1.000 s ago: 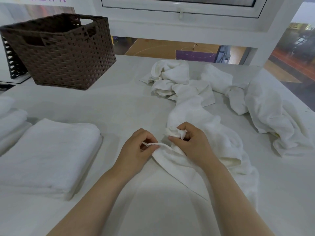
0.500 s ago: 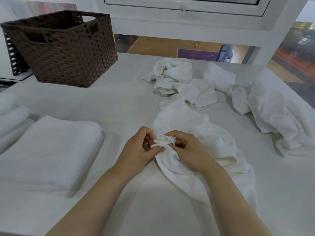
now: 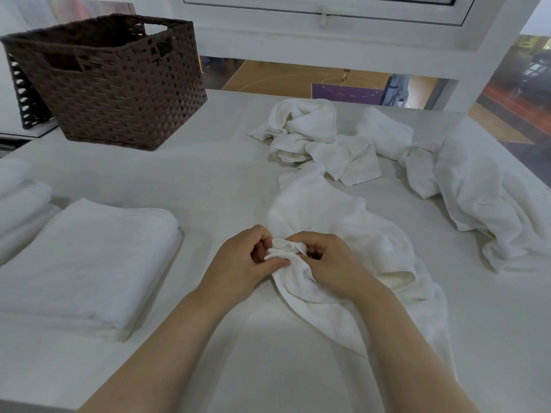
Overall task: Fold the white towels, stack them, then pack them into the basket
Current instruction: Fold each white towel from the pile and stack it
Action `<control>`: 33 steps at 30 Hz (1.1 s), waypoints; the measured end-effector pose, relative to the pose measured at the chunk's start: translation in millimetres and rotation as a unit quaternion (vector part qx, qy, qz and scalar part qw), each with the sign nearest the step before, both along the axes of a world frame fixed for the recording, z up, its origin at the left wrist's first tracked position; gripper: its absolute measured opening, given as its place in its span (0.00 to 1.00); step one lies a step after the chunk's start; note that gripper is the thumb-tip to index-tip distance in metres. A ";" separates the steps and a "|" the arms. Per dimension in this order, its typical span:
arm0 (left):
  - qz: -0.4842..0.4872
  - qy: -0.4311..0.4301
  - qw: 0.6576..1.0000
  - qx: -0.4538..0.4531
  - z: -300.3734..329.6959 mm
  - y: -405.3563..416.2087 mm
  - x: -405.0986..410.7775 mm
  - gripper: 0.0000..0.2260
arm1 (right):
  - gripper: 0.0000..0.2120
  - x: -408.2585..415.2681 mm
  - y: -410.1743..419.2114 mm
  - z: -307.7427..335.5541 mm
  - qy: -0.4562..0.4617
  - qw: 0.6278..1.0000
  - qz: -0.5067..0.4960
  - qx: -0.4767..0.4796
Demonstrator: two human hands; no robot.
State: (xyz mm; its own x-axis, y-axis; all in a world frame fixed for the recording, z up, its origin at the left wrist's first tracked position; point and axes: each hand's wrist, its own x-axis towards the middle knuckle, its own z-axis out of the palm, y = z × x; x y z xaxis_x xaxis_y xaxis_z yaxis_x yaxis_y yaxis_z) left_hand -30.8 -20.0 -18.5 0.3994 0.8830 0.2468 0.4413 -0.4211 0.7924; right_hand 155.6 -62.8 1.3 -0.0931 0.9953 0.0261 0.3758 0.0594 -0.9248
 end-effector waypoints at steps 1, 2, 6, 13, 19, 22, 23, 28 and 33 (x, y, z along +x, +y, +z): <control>0.001 0.004 1.000 0.010 -0.3 0.7 -0.2 0.12 | 0.05 -0.5 -0.1 0.1 0.000 1.000 0.000 0.001; 0.001 0.007 1.000 0.021 -0.4 1.3 -0.4 0.11 | 0.06 -0.7 -0.1 0.2 0.001 1.000 -0.001 0.003; -0.001 0.023 0.997 0.074 -0.3 2.5 -1.6 0.11 | 0.10 1.6 0.9 0.1 -0.024 0.999 -0.015 0.023; -0.001 0.014 0.993 0.115 -3.7 7.5 -6.0 0.13 | 0.13 30.1 2.6 11.4 -0.164 0.958 -0.218 0.088; -0.032 0.002 0.997 0.064 -4.2 3.3 -3.7 0.11 | 0.09 71.8 -14.9 24.5 -0.213 0.932 -0.279 0.092; -0.039 -0.015 0.999 0.016 -3.5 1.6 -2.5 0.09 | 0.06 83.8 -27.0 27.6 -0.230 0.948 -0.220 0.013; -0.040 -0.016 0.999 0.013 -3.3 1.2 -2.2 0.08 | 0.10 86.0 -29.8 27.8 -0.262 0.948 -0.181 -0.015; -0.036 -0.021 0.999 0.009 -3.6 0.7 -3.7 0.08 | 0.22 87.0 -34.0 28.2 -0.377 0.918 -0.116 -0.042; -0.023 -0.032 0.999 0.015 -0.9 -3.9 -5.6 0.08 | 0.06 84.5 -22.6 28.8 -0.404 0.894 -0.193 -0.017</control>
State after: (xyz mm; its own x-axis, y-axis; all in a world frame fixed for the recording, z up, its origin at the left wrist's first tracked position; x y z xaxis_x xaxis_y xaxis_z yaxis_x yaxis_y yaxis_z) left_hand -36.3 -23.9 -19.3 0.4217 0.8559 0.2994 0.3706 -0.4641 0.8045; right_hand 240.1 -85.4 30.0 0.2825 0.9563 0.0749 0.9086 -0.2417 -0.3407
